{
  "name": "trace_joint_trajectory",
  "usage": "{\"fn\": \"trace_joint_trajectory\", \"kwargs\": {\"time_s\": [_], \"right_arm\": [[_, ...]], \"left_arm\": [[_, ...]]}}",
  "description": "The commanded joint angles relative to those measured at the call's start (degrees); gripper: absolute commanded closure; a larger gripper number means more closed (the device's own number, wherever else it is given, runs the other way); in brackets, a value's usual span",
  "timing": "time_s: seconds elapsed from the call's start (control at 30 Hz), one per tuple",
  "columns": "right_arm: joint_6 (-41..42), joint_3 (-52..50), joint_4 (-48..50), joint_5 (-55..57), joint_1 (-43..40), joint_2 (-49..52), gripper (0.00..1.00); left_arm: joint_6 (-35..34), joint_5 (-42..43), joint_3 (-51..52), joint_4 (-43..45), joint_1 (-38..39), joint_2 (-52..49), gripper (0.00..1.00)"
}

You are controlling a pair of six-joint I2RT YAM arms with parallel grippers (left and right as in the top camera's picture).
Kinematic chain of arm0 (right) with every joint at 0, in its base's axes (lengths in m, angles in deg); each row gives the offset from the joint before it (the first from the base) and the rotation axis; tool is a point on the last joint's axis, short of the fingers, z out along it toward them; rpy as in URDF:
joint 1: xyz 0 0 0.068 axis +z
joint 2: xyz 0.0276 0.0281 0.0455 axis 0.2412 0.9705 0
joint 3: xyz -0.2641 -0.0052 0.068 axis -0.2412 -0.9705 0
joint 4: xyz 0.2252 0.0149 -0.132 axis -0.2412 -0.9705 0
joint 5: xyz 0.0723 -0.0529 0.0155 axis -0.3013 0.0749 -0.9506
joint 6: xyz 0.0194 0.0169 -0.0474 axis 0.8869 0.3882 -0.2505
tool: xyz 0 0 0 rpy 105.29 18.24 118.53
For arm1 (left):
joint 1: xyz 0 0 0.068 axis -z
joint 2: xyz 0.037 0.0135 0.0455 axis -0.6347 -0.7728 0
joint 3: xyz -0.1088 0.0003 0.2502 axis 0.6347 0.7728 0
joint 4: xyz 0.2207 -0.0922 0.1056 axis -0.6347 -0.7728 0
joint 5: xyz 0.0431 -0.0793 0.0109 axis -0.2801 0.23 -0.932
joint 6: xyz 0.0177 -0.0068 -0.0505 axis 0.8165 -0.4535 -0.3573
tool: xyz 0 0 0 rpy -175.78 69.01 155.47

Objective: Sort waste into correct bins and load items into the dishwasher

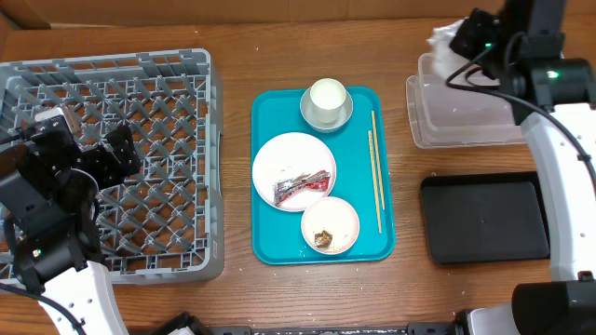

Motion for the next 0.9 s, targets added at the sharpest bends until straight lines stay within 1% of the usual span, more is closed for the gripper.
{"fn": "trace_joint_trajectory", "kwargs": {"time_s": [0.0, 0.1, 0.23, 0.37, 0.53, 0.77, 0.8, 0.83, 0.87], "right_arm": [[0.42, 1.57, 0.0, -2.78, -3.3, -2.05, 0.96], [2.54, 1.57, -0.15, -4.0, -6.69, -2.03, 0.96], [2.86, 1.55, -0.46, -4.2, -9.01, -2.01, 0.96], [2.82, 1.53, -1.75, -3.3, -9.29, -1.49, 0.96], [2.84, 1.2, -3.26, 0.92, -9.29, 0.98, 0.96], [2.84, 0.74, -1.62, 4.85, -9.29, 7.67, 0.96], [2.82, 0.74, -0.96, 5.03, -9.29, 8.7, 0.91], [2.82, 0.74, -0.24, 5.01, -9.29, 9.84, 0.81], [2.8, 0.74, 0.11, 5.01, -9.29, 10.6, 0.66]], "left_arm": [[-0.92, 1.01, -0.94, 0.04, -0.22, -0.35, 0.0], [-0.92, 1.01, -0.94, 0.04, -0.22, -0.35, 0.0], [-0.92, 1.01, -0.94, 0.04, -0.22, -0.35, 0.0], [-0.92, 1.01, -0.94, 0.04, -0.22, -0.35, 0.0], [-0.92, 1.01, -0.94, 0.04, -0.22, -0.35, 0.0], [-0.92, 1.01, -0.94, 0.04, -0.22, -0.35, 0.0], [-0.92, 1.01, -0.94, 0.04, -0.22, -0.35, 0.0], [-0.92, 1.01, -0.94, 0.04, -0.22, -0.35, 0.0], [-0.92, 1.01, -0.94, 0.04, -0.22, -0.35, 0.0]]}}
